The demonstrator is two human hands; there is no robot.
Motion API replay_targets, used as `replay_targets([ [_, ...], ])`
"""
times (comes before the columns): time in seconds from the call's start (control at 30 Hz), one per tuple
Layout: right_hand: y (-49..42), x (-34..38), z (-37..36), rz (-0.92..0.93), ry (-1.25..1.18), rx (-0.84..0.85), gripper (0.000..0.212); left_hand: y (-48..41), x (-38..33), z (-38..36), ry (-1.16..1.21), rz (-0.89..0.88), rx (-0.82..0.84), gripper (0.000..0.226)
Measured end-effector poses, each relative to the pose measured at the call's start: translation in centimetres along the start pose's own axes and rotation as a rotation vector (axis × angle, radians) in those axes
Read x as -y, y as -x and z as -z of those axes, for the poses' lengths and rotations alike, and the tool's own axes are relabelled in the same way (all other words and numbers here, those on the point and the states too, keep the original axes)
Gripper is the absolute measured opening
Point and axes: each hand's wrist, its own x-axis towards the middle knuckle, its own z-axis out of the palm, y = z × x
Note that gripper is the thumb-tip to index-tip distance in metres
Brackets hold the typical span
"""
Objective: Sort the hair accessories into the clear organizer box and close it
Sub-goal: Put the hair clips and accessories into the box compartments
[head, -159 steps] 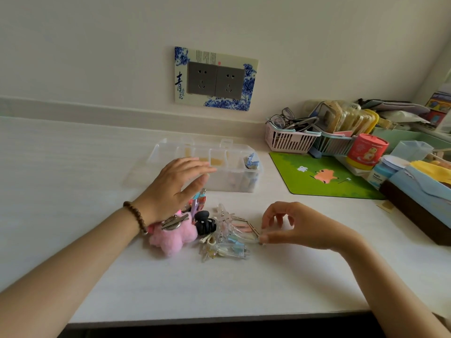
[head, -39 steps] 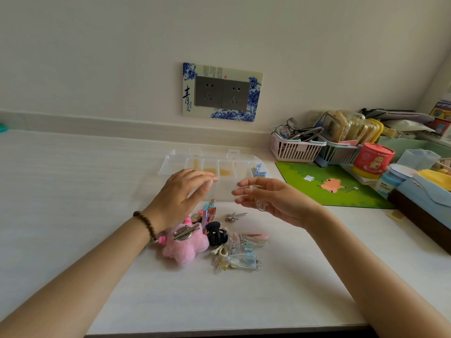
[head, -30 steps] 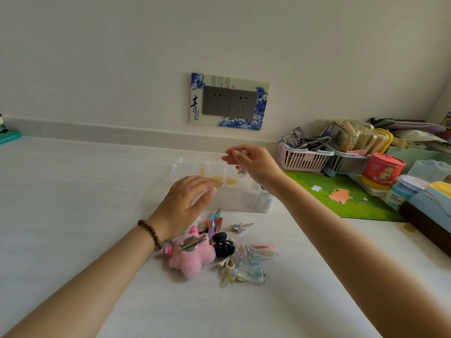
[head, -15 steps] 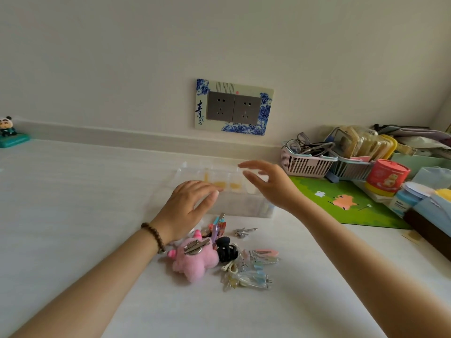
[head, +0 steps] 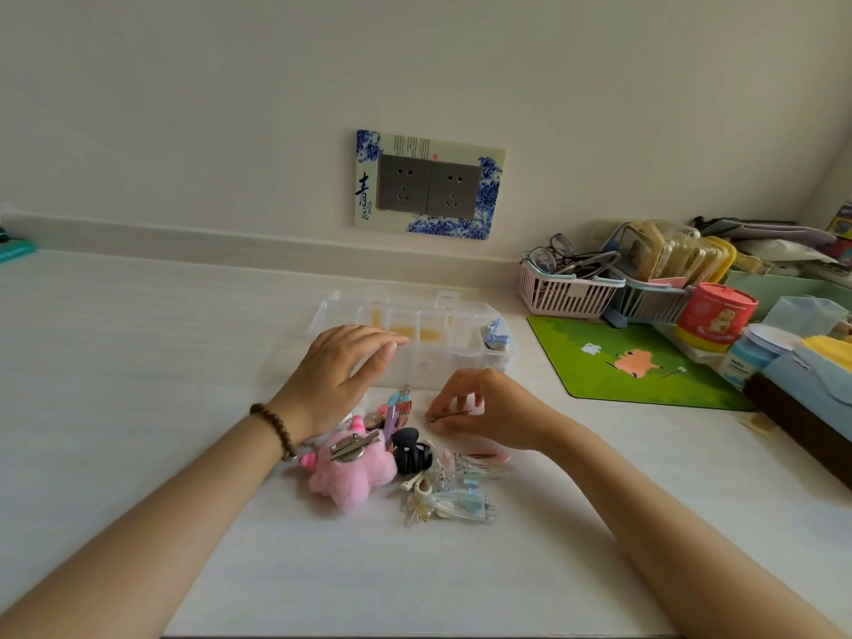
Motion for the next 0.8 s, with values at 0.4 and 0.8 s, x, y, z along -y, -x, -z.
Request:
replay_targets([
  [0.4,-1.8,1.8,4.7,-0.022,-0.485,-0.526,0.013,0.1,0.1,0.0,-0.001,0.017,0.017,0.068],
  [0.8,-4.6,-1.5,4.8,-0.193,-0.06,-0.498,0.017,0.2,0.0,0.0,-0.028,0.013,0.028,0.07],
])
